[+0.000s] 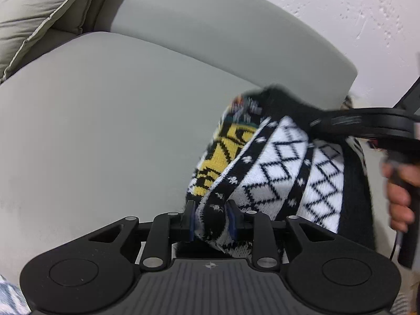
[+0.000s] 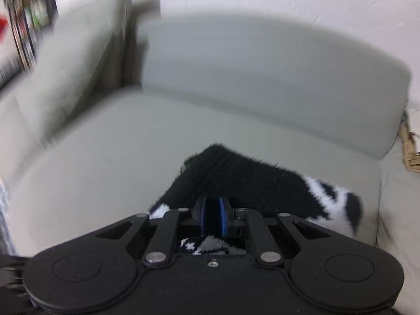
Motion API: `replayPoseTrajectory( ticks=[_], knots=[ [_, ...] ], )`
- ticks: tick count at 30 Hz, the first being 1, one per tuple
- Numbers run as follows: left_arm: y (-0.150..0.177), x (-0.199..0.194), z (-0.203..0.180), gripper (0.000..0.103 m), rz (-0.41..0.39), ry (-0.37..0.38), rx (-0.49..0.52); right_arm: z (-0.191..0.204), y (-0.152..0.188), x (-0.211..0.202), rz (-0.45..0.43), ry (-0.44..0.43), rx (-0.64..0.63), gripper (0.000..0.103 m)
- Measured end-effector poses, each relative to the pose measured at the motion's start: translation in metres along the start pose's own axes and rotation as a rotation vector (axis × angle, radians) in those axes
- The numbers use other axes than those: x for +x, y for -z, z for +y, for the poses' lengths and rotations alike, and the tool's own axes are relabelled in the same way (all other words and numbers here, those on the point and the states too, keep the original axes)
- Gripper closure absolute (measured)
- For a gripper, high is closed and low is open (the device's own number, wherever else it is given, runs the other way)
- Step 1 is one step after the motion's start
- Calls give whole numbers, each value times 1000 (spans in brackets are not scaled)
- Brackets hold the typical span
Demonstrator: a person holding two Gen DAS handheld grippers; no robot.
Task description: Fold clothes
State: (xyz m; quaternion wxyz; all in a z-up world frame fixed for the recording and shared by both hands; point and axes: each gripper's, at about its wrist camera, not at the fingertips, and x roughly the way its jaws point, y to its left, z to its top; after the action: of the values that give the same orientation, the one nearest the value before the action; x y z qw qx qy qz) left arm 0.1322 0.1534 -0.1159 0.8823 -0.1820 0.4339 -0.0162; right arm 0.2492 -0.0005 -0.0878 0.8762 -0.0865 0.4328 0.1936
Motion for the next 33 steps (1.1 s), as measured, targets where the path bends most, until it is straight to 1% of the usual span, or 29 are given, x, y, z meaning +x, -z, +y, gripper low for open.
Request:
replayPoseTrajectory(
  ticks=[1,2,5,7,9,11,12,14,15,17,18,19,20,22,23,25,27,28,29,30,31,33],
  knots=[
    [-2,5,2,75,2,3,-10,3,-1,23,59,29,-16,93],
    [-5,10,5,75,7,12,-34,4,-2,37,80,52,-25,97],
    [-12,25,9,75,17,11,-60,4,-9,66,130,77,-10,99],
    [-13,28,5,75,17,6,-53,-1,-11,76,149,74,25,99],
    [-14,29,2,75,17,-2,-45,-2,-11,76,148,72,35,100],
    [-14,27,-3,75,18,-10,-26,5,-7,66,125,85,7,99],
    [-14,25,-5,75,18,-11,-15,9,-5,57,98,85,-22,99],
    [-15,17,-8,73,17,-4,4,13,-1,28,43,63,-40,98],
    [-16,11,-10,72,12,5,9,10,-1,13,27,35,-23,97],
    [-17,-6,-15,67,-6,21,18,-10,5,-28,-17,-27,59,91],
    [-18,-15,-18,66,-25,20,27,-22,9,-48,-42,-48,99,88],
    [-18,-25,-21,67,-47,14,41,-35,17,-66,-64,-58,128,82],
    [-18,-34,-24,67,-72,9,58,-47,25,-85,-85,-67,157,77],
    [-22,-45,-23,67,-125,17,93,-72,41,-121,-127,-86,214,77],
    [-24,-47,-27,68,-148,39,101,-83,48,-129,-133,-82,239,77],
    [-31,-43,-43,69,-171,61,133,-105,61,-133,-137,-66,303,77],
    [-38,-35,-59,70,-186,71,174,-117,63,-125,-131,-48,338,77],
    [-40,-26,-68,74,-181,61,197,-122,64,-121,-128,-40,355,77],
    [-42,-11,-77,75,-159,33,224,-124,64,-114,-129,-41,368,77],
    [-42,3,-84,80,-135,5,245,-125,63,-106,-131,-43,381,77],
    [-42,15,-86,87,-108,-16,254,-119,58,-93,-145,-41,390,77],
    [-38,31,-82,87,-74,-37,259,-121,49,-77,-179,-28,391,78]
  ],
)
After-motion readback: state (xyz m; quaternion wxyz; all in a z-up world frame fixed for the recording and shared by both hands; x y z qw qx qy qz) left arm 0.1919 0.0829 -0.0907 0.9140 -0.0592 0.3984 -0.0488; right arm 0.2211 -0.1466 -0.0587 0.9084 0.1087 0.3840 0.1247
